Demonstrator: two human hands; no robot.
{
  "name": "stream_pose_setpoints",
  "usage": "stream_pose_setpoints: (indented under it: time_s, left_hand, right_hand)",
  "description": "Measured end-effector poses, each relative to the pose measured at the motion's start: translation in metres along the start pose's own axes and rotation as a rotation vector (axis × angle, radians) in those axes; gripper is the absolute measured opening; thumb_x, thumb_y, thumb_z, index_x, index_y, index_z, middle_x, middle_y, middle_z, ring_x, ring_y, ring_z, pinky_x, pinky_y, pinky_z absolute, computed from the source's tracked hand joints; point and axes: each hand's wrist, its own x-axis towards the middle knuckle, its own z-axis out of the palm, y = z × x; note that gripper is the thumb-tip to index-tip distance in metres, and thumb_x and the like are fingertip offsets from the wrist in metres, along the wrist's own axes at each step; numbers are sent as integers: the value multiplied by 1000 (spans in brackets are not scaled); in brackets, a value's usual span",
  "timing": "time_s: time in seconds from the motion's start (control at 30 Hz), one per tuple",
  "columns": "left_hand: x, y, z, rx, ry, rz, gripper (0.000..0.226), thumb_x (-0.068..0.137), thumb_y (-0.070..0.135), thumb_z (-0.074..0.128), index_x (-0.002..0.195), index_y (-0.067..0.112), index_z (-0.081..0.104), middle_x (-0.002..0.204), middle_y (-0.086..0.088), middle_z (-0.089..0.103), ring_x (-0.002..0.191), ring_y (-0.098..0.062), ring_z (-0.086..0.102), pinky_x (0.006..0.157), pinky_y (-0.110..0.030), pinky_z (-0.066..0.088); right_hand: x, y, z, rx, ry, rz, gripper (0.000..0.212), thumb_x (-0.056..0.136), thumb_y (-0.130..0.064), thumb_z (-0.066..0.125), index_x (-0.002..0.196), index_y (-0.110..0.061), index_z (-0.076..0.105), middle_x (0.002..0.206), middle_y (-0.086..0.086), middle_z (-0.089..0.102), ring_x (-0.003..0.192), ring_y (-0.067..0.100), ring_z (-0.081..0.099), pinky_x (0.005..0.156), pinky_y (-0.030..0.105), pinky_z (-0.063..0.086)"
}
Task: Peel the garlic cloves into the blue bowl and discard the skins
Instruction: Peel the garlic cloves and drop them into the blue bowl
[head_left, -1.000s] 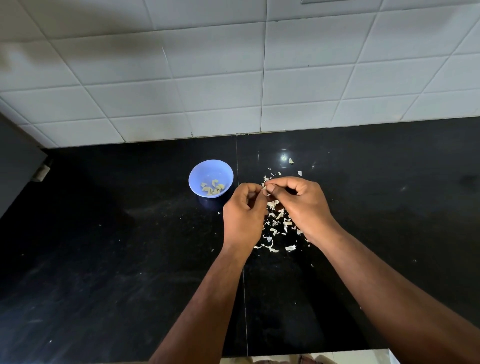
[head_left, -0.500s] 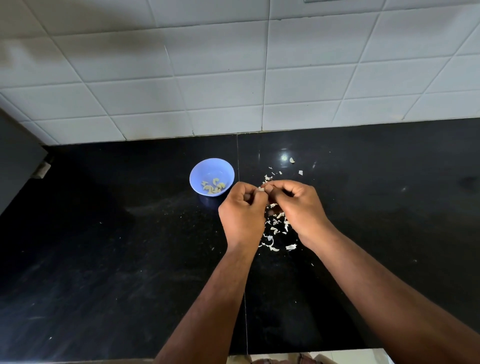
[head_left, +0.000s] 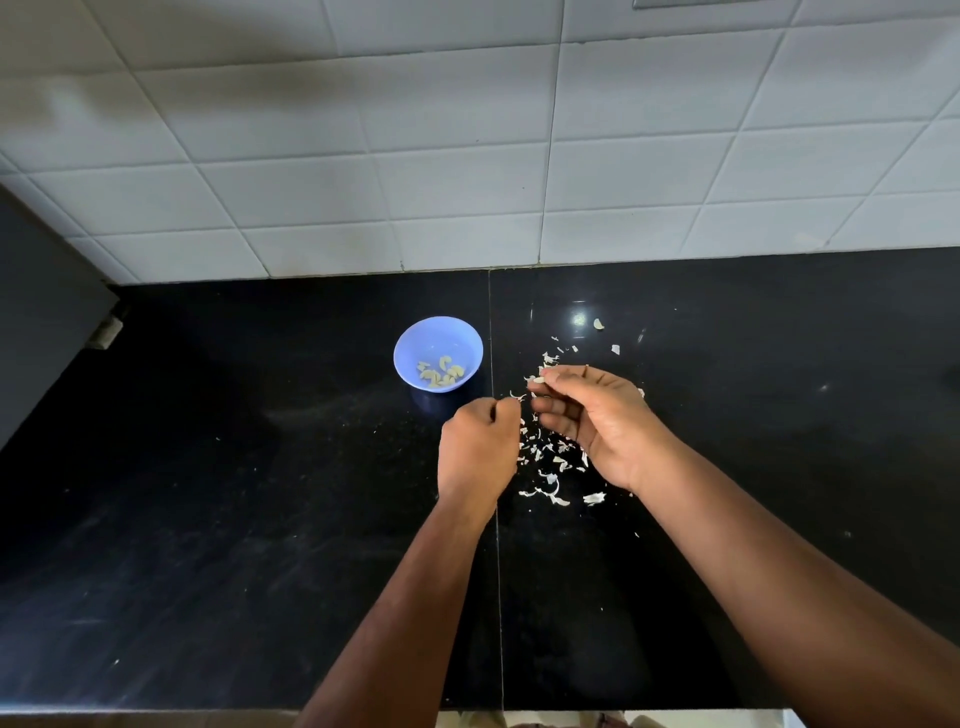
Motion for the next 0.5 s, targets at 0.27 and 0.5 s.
stream_pose_setpoints:
  time_s: [0.27,0.5]
  left_hand:
    - [5,-16,-23,163,31,-12,10,99,31,60,92,28,66,84,5,73,76,-20,72,73,-48,63]
    - [9,-21,-36,289,29,6,28,103,28,52,113,36,76,93,11,74,85,-18,72,78,-40,63]
  right_hand:
    - [43,-7,59,-298,-15,-99,14,90,3,75,99,-7,72,82,10,75,69,15,71,61,23,59]
    - [70,-1,92,-498,38,-111,13,96,-1,68,103,-11,71,96,9,76,63,15,70,49,21,50]
